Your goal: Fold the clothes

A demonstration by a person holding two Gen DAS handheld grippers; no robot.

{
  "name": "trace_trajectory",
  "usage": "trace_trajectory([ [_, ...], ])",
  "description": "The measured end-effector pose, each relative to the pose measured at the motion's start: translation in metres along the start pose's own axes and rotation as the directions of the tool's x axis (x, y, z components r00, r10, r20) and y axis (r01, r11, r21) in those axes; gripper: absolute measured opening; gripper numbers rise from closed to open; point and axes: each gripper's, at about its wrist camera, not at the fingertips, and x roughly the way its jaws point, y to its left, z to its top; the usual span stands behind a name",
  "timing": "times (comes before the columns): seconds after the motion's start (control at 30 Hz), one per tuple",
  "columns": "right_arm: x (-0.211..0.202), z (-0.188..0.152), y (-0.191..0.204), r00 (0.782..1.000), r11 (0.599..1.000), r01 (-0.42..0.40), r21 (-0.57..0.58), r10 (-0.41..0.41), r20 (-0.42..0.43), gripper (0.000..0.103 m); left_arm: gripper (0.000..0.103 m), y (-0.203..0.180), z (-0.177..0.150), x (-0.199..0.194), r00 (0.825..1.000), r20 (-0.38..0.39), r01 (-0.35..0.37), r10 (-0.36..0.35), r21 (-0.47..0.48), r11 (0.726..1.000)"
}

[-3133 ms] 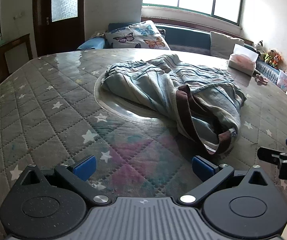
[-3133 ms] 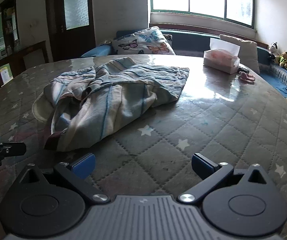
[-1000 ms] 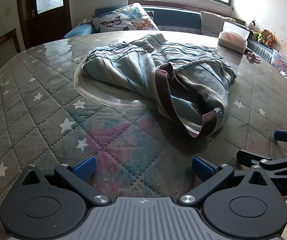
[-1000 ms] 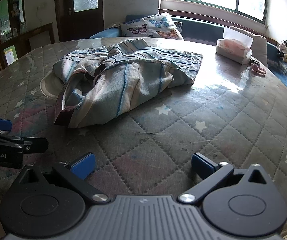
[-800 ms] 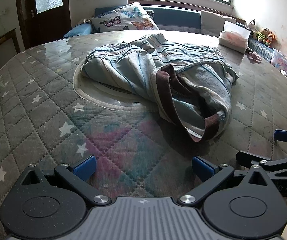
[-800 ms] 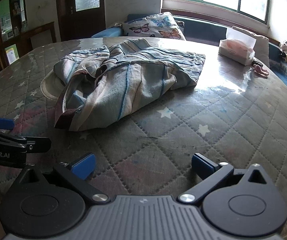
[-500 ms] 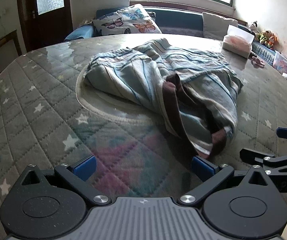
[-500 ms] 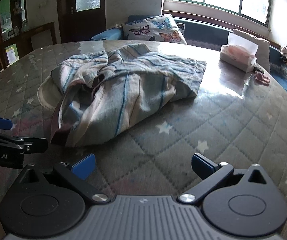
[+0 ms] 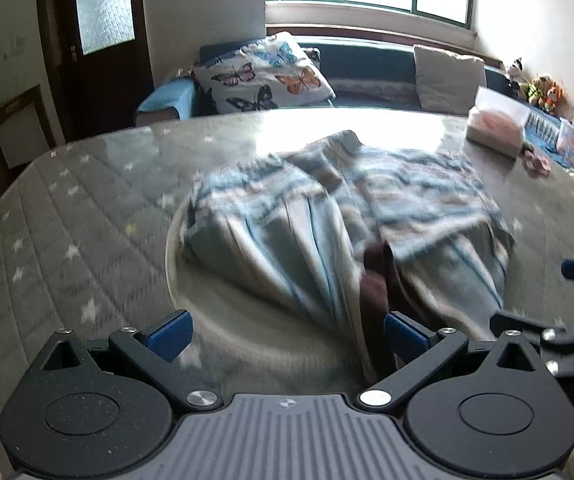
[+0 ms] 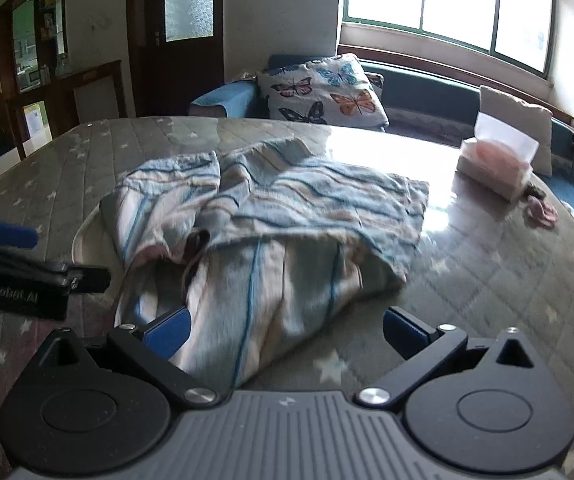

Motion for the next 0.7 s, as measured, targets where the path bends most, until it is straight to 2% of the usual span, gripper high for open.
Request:
trace_trajectory([
  [0.13,0.012,0.016,-0.005,1.000,1.000,-0.009,0.003,0.009,0.006,0.102,0.096,-0.001,0.024,0.015,1.000,0.018,0.006,-0.006,0.016,1.000],
  [0.23,0.022,0.029,-0.011,1.000,1.000,-0.016,0.010,0.016,0.005,0.095,0.086,-0.003,0.041,0.028,0.999,0.029,0.013,-0.014,0.033,0.999],
  [0.3,0.030,0.038,-0.016,1.000,1.000,-0.019,0.016,0.019,0.004,0.094,0.078,-0.008,0.049,0.039,0.999,0.029,0.025,-0.026,0.052,0.998],
  [0.53,0.061,0.060,-0.027,0.999,0.999,-0.035,0.033,0.036,-0.028,0.079,0.060,-0.016,0.062,0.090,0.998,-0.051,0.051,-0.047,0.085,0.995],
  [0.63,0.075,0.068,-0.026,0.998,0.998,-0.052,0.021,0.053,-0.038,0.076,0.044,-0.014,0.061,0.105,0.995,-0.083,0.058,-0.050,0.099,0.993],
  [0.7,0.086,0.073,-0.023,0.996,0.997,-0.077,0.017,0.078,-0.050,0.072,0.027,-0.009,0.058,0.110,0.994,-0.095,0.065,-0.055,0.101,0.993],
])
